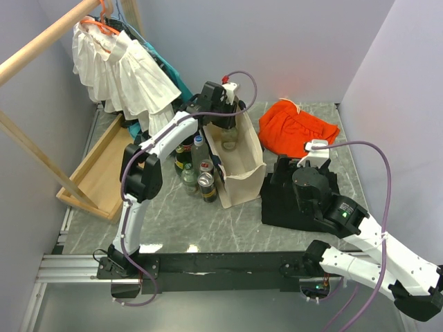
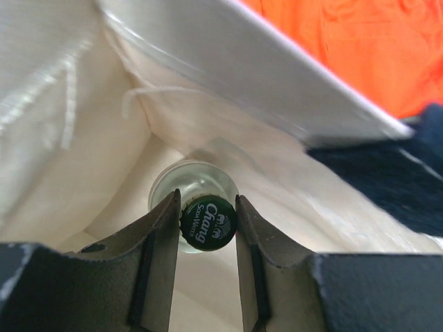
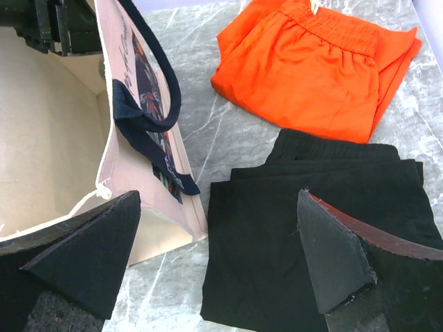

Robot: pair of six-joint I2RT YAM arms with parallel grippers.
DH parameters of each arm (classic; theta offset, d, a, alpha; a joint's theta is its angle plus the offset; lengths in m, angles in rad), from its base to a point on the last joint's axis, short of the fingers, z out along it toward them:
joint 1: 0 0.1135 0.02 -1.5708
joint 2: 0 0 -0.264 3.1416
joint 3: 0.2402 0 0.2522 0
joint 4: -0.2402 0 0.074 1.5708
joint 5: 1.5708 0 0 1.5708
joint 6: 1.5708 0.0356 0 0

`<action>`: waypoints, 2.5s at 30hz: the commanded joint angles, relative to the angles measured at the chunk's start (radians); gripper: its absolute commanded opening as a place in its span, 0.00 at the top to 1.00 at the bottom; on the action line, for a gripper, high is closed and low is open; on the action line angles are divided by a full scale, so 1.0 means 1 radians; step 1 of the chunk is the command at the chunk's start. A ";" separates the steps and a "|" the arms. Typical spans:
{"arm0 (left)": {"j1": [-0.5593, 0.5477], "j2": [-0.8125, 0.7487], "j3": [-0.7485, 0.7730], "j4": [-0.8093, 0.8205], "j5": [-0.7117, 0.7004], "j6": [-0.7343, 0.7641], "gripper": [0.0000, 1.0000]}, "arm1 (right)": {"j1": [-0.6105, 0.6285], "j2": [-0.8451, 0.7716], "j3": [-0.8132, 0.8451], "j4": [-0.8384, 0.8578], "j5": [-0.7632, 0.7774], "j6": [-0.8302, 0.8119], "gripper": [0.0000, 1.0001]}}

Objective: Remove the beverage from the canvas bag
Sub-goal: Take out the drink from the canvas bag.

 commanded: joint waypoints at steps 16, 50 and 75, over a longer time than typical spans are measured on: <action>-0.043 -0.167 0.097 -0.035 0.009 0.024 0.99 | 0.004 -0.018 0.016 0.013 -0.003 0.037 0.00; -0.081 -0.264 0.165 -0.150 0.000 0.129 0.99 | 0.004 0.017 0.030 0.021 -0.034 0.037 0.00; -0.099 -0.325 0.188 -0.193 0.003 0.112 0.99 | 0.004 0.030 0.036 0.004 -0.043 0.054 0.00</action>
